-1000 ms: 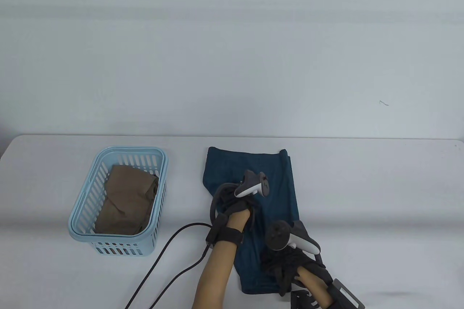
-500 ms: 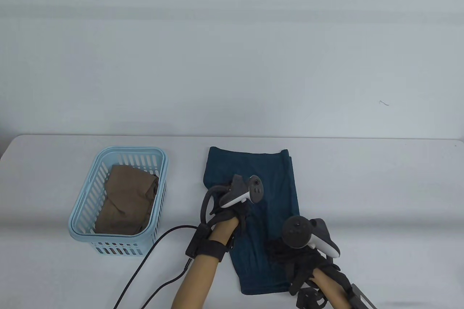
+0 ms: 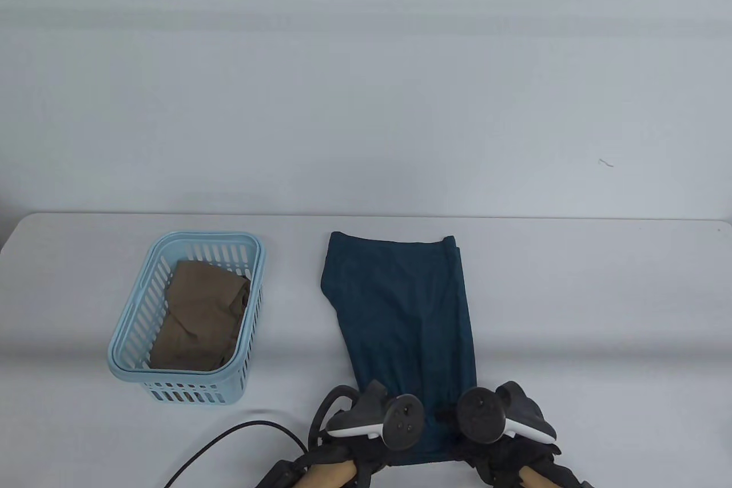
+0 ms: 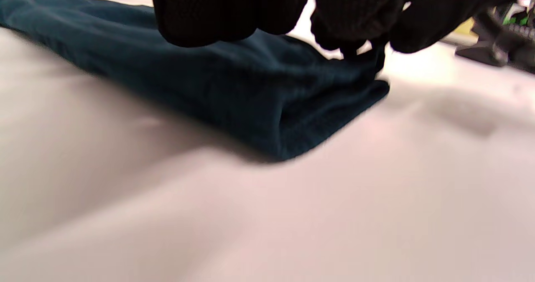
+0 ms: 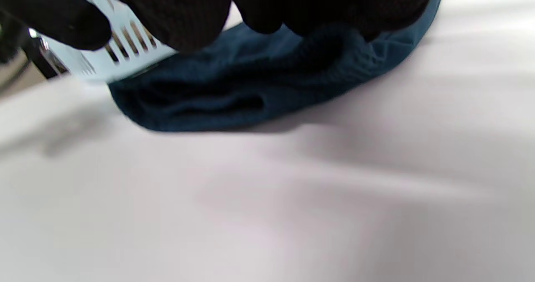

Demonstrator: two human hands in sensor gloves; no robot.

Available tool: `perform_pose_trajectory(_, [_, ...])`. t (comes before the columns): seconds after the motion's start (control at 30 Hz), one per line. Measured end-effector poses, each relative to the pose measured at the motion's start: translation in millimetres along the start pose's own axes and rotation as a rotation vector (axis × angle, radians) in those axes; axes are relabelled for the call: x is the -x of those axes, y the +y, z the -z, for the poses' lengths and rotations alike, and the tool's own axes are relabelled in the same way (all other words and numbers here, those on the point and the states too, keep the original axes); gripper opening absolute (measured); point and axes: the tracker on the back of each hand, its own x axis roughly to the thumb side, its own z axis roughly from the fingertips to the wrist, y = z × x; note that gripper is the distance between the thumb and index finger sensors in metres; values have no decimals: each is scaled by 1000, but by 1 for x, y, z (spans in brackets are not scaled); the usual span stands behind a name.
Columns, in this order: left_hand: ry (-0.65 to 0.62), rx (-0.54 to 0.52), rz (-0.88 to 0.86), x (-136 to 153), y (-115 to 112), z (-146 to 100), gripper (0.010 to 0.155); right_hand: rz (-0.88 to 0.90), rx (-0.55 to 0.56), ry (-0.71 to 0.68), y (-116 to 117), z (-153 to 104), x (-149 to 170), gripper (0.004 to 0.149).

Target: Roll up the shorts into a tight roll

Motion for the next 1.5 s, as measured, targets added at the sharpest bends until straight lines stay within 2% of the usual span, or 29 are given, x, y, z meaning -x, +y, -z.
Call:
perform_pose_trajectory(0.1, [19, 71, 93, 0, -12, 1, 68, -68, -44, 16, 11, 4, -3, 73])
perform_pose_trajectory(0.27, [34, 206, 85, 4, -33, 6, 77, -108, -68, 37, 23, 12, -6, 75])
perform_pose_trajectory(0.37, [19, 184, 124, 4, -35, 8, 77, -130, -49, 47, 25, 13, -8, 74])
perform_pose_trajectory(0.47, [7, 130, 103, 6, -28, 7, 68, -142, 5, 32, 20, 11, -8, 67])
perform_pose_trajectory(0.53, [-2, 77, 67, 13, -21, 6, 61, -91, 47, 28, 15, 9, -6, 60])
perform_pose_trajectory(0.6, [7, 55, -66, 21, -14, 3, 56, -7, 58, 15, 9, 8, -1, 54])
perform_pose_trajectory(0.7, [15, 65, -251, 31, -11, -2, 55, 143, -4, 6, 5, 7, 7, 50])
perform_pose_trajectory(0.83, [18, 127, -373, 41, -13, -3, 55, 338, -87, -1, 6, 9, 14, 47])
perform_pose_trajectory(0.9, [40, 125, -405, 43, -14, -2, 56, 373, -77, 21, 7, 13, 17, 47])
perform_pose_trajectory(0.97, [49, 81, -343, 39, -9, -4, 60, 364, -46, 52, 6, 17, 20, 47])
perform_pose_trajectory(1.03, [0, -79, -146, 28, 4, -12, 61, 356, -19, 83, 6, 20, 21, 47])
perform_pose_trajectory(1.1, [-82, -187, -54, 17, 12, -18, 55, 339, 17, 101, 6, 21, 20, 47])
perform_pose_trajectory(1.17, [-166, -203, -18, 11, 12, -19, 48, 305, 61, 120, 6, 21, 19, 47])
perform_pose_trajectory(1.3, [-84, -102, 104, 12, -1, -12, 51, 218, 147, 144, 5, 19, 15, 46])
perform_pose_trajectory(1.43, [-10, -162, 129, 17, -9, -7, 51, 48, 229, 151, 5, 15, 4, 47])
perform_pose_trajectory(1.5, [26, -152, 131, 17, -12, -4, 51, -19, 232, 144, 6, 13, -1, 50])
